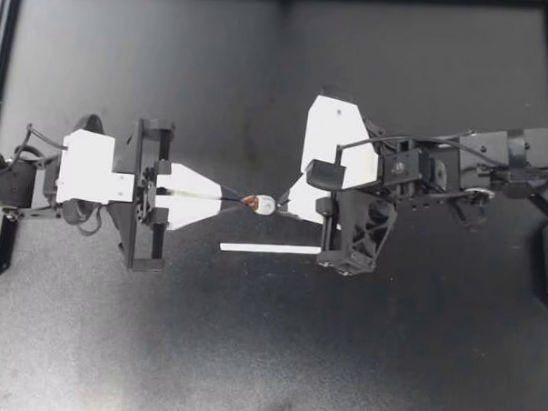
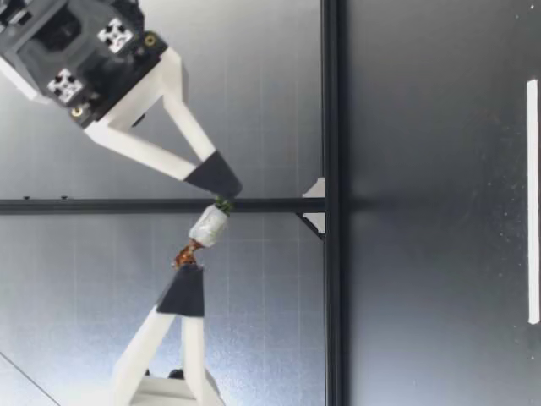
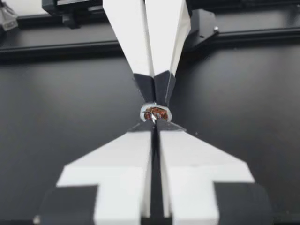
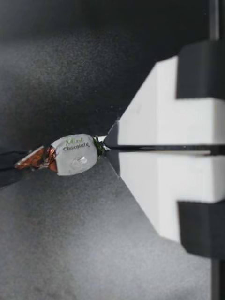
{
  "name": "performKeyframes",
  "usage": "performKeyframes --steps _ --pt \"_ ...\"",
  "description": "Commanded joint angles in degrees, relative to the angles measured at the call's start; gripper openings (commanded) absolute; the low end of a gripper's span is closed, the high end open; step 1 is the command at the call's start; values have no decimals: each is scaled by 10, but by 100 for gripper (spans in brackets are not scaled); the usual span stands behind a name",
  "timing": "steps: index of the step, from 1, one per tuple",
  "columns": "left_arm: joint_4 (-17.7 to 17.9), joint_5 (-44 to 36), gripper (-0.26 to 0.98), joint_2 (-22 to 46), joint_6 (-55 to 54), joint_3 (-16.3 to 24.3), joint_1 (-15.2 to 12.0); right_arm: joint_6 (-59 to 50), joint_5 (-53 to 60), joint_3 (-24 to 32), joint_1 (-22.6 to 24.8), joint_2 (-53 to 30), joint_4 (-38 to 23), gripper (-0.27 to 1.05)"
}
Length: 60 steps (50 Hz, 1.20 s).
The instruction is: Pick up the candy and unwrap it.
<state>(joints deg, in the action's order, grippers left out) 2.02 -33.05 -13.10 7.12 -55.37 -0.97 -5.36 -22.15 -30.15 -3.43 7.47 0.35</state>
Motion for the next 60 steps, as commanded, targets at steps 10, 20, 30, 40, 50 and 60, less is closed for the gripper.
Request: performKeyframes --steps 10,20,30,40,50,60 --pt "3 -7 -13 -13 -2 -1 -1 -2 38 -35 3 40 1 -17" --pt "12 -7 -13 -14 -2 -7 -1 -2 56 -57 3 52 1 -17" --pt "19 -11 -13 -15 -4 -11 -1 3 76 -65 3 53 1 -17" --pt "19 -14 -13 -18 -15 -18 -1 3 91 -86 3 59 1 -17" --pt "19 -18 -13 -18 -17 -19 -1 1 130 -93 3 73 -2 -17" --pt "18 -9 -11 -11 -10 -14 -1 -3 146 -91 3 68 -3 -17"
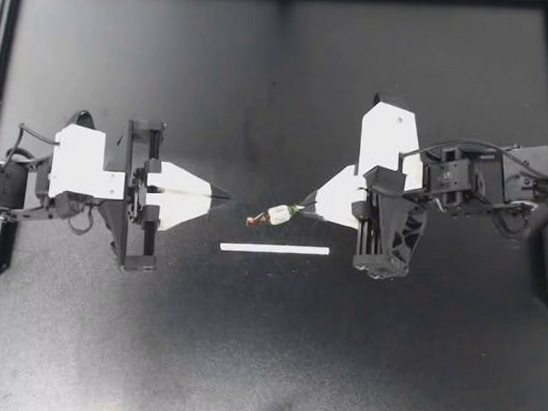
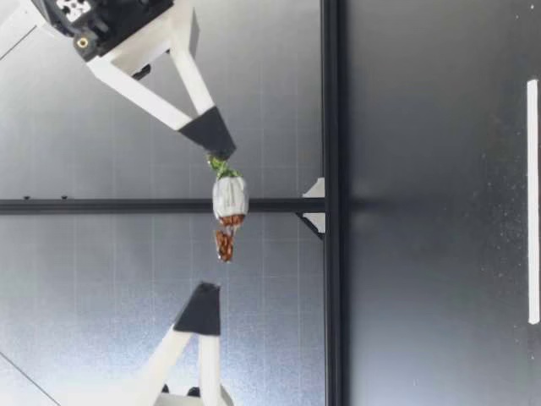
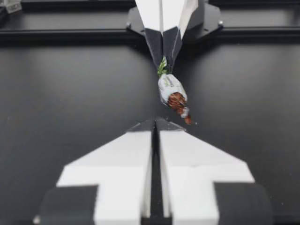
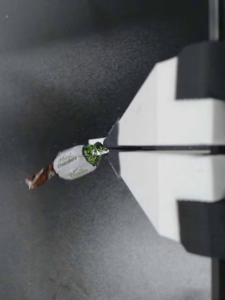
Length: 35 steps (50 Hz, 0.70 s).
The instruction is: Pick up the candy and unwrap it.
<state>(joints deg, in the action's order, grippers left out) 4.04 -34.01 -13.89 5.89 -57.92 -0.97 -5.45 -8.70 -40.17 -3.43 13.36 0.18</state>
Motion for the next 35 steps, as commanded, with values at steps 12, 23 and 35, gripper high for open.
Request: performKeyframes --steps 12,23,35 --pt "-4 4 19 -3 9 13 1 -4 24 11 3 5 0 -17" --pt "-4 5 53 6 6 28 7 -6 37 18 -2 -5 0 -17" --pt "-5 6 52 7 8 36 10 -5 38 31 -3 -18 0 -17"
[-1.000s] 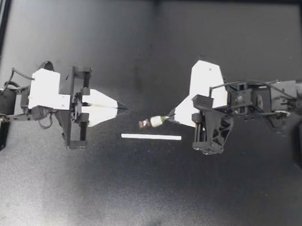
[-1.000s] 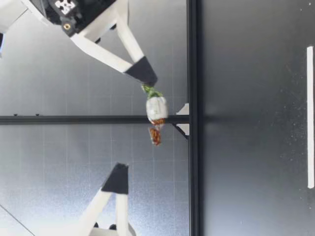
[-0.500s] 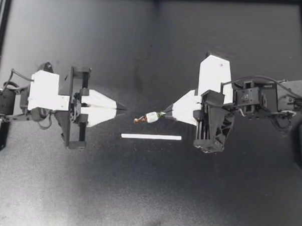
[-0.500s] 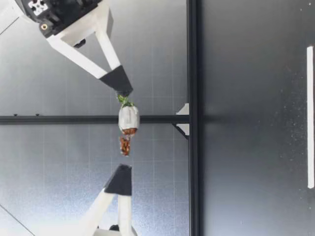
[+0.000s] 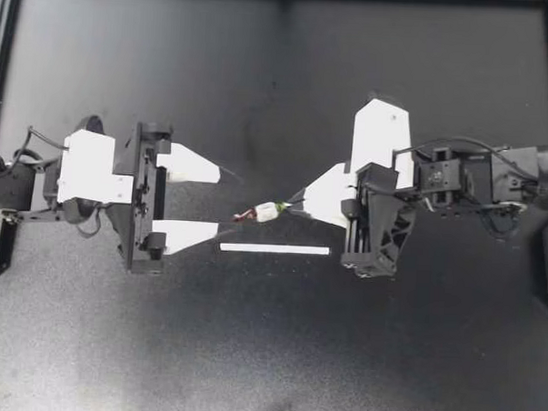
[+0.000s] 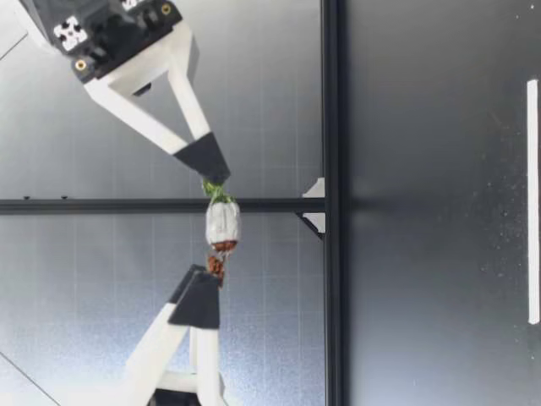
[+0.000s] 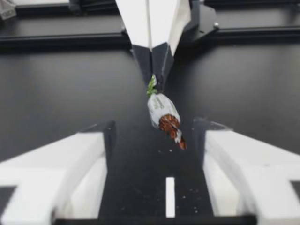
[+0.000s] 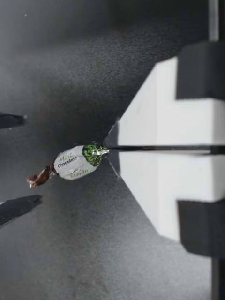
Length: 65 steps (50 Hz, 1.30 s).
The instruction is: Pick up the candy and unwrap it.
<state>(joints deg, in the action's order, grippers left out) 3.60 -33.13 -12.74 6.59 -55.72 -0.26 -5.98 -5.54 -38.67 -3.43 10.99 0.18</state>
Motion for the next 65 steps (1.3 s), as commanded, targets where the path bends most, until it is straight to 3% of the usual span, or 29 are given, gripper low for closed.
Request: performKeyframes --steps 1,9,13,22,28,65 --pt "-1 -3 52 -4 1 14 3 0 6 16 -3 5 0 -17" --pt "-1 2 51 -3 1 14 4 0 6 18 -4 5 0 -17" --pt "-1 4 43 -3 -2 14 4 0 6 18 -4 5 0 -17" --pt "3 4 -1 -4 -2 12 4 -4 6 18 -5 7 1 -17" --pt "4 4 -17 -1 -7 10 4 -8 8 17 -4 10 1 -17" --pt "30 -49 -19 -28 -11 -22 4 -16 53 -40 3 49 2 -17"
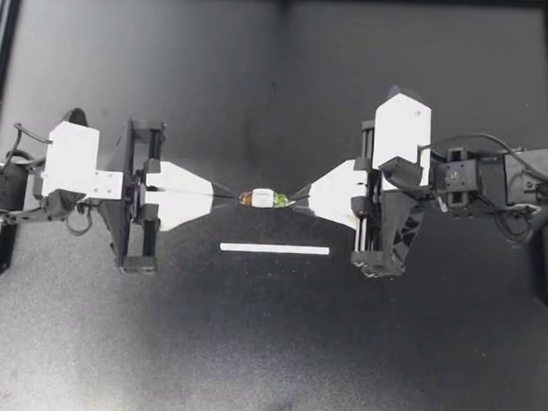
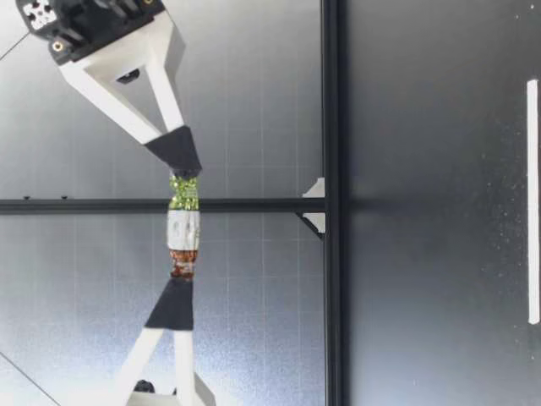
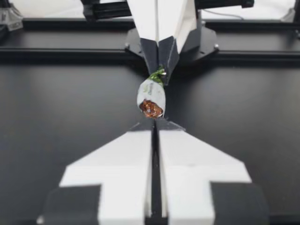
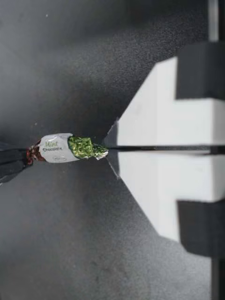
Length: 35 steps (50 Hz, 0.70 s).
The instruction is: Pick up the candy and unwrap it.
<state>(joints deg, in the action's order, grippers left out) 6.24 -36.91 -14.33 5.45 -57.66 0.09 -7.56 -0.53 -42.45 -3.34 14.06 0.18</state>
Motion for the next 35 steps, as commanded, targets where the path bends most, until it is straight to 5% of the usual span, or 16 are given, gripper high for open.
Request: performKeyframes --steps 1,35 --pt "4 -14 -19 -12 1 -4 0 0 4 -3 2 19 2 -17" --pt "8 -52 -19 16 1 21 0 17 64 18 2 -8 -11 -17"
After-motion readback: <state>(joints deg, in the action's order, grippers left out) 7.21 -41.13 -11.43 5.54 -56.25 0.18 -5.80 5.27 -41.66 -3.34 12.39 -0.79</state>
